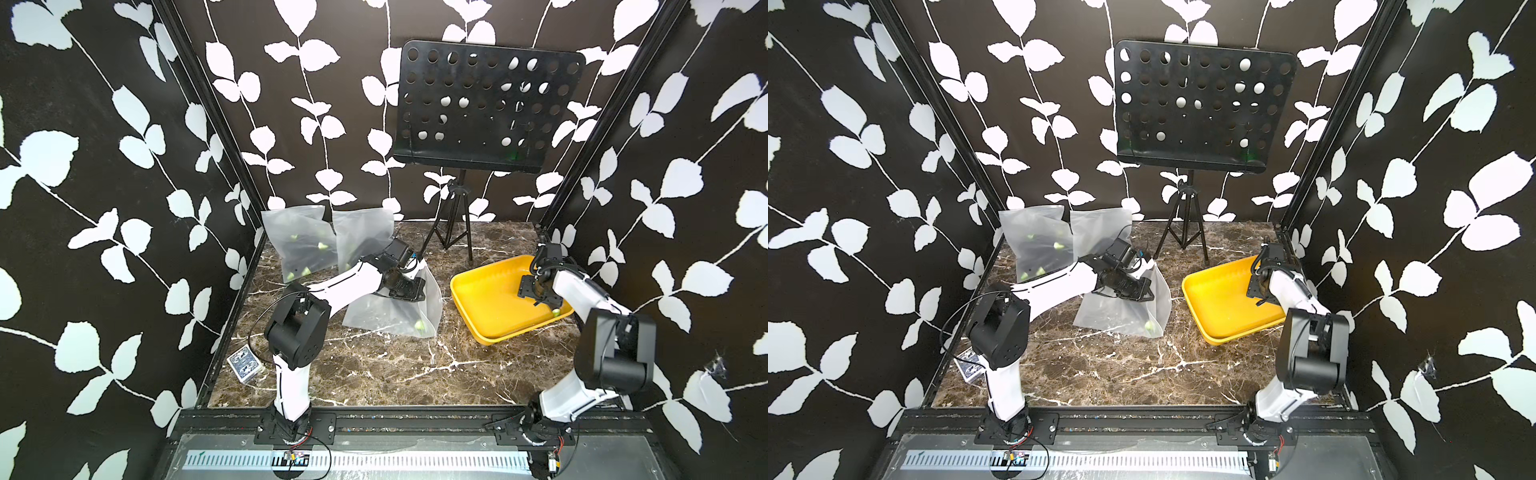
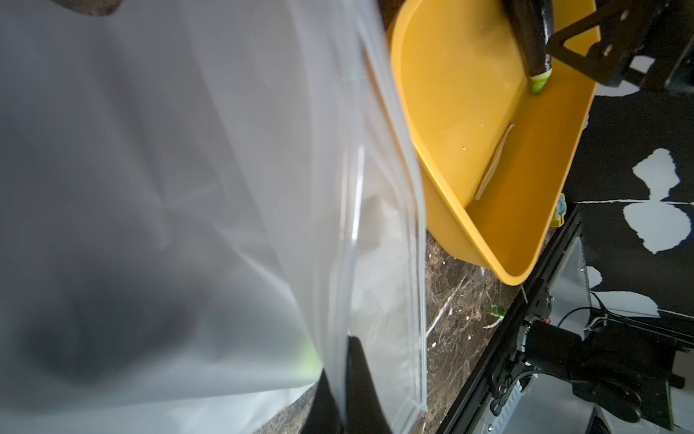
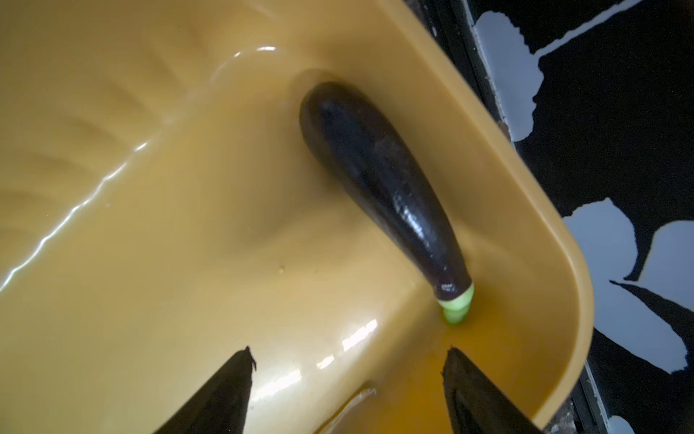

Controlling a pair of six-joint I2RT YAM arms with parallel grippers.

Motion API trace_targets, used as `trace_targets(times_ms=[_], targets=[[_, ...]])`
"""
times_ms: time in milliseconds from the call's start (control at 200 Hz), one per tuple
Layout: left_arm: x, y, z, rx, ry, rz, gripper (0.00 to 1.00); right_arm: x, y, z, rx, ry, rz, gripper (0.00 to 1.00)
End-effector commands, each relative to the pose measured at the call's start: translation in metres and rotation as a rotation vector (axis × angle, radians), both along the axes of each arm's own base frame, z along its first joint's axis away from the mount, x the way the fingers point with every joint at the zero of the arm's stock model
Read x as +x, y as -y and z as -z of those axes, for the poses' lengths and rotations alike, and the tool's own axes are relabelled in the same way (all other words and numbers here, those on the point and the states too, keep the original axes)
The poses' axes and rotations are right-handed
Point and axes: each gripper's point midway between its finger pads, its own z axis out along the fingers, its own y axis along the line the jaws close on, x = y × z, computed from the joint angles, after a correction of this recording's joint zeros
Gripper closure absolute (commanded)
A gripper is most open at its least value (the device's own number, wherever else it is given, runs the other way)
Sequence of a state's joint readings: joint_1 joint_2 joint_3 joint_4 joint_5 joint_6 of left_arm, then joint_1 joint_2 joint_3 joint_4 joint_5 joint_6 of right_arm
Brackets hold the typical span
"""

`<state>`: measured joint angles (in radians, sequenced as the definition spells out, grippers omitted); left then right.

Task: Place the eggplant in a zip-top bag and seal the zipper
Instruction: Pick up the eggplant from the basket.

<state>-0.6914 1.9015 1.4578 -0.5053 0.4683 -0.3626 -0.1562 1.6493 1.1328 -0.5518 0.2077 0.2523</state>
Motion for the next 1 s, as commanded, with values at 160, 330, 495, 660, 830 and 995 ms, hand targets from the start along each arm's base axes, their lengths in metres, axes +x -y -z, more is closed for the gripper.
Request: trace_targets(times_ms=[160, 330, 495, 660, 830, 995], targets=[[-0.001, -0.002, -0.022, -0.034, 0.066, -0.002, 1.0, 0.022, 0.031, 0.007, -0.007, 0.026, 0.021, 0.2], [0.0, 0.002, -0.024, -0.044, 0.063, 0.011, 1.0, 0.027, 0.035, 0.02, 0.088, 0.043, 0.024, 0.19], [0.002, 0.003, -0.025, -0.044, 0.069, 0.017, 1.0, 0.031, 0.029, 0.029, 0.133, 0.04, 0.004, 0.19], [0.003, 0.003, -0.025, -0.038, 0.073, 0.021, 1.0, 0.036, 0.006, 0.034, 0.263, 0.049, -0.049, 0.19], [0.004, 0.003, -0.026, -0.033, 0.077, 0.024, 1.0, 0.039, -0.018, 0.026, 0.364, 0.117, -0.072, 0.19], [0.004, 0.003, -0.028, -0.025, 0.077, 0.031, 1.0, 0.038, -0.003, 0.037, 0.297, 0.084, -0.014, 0.21]])
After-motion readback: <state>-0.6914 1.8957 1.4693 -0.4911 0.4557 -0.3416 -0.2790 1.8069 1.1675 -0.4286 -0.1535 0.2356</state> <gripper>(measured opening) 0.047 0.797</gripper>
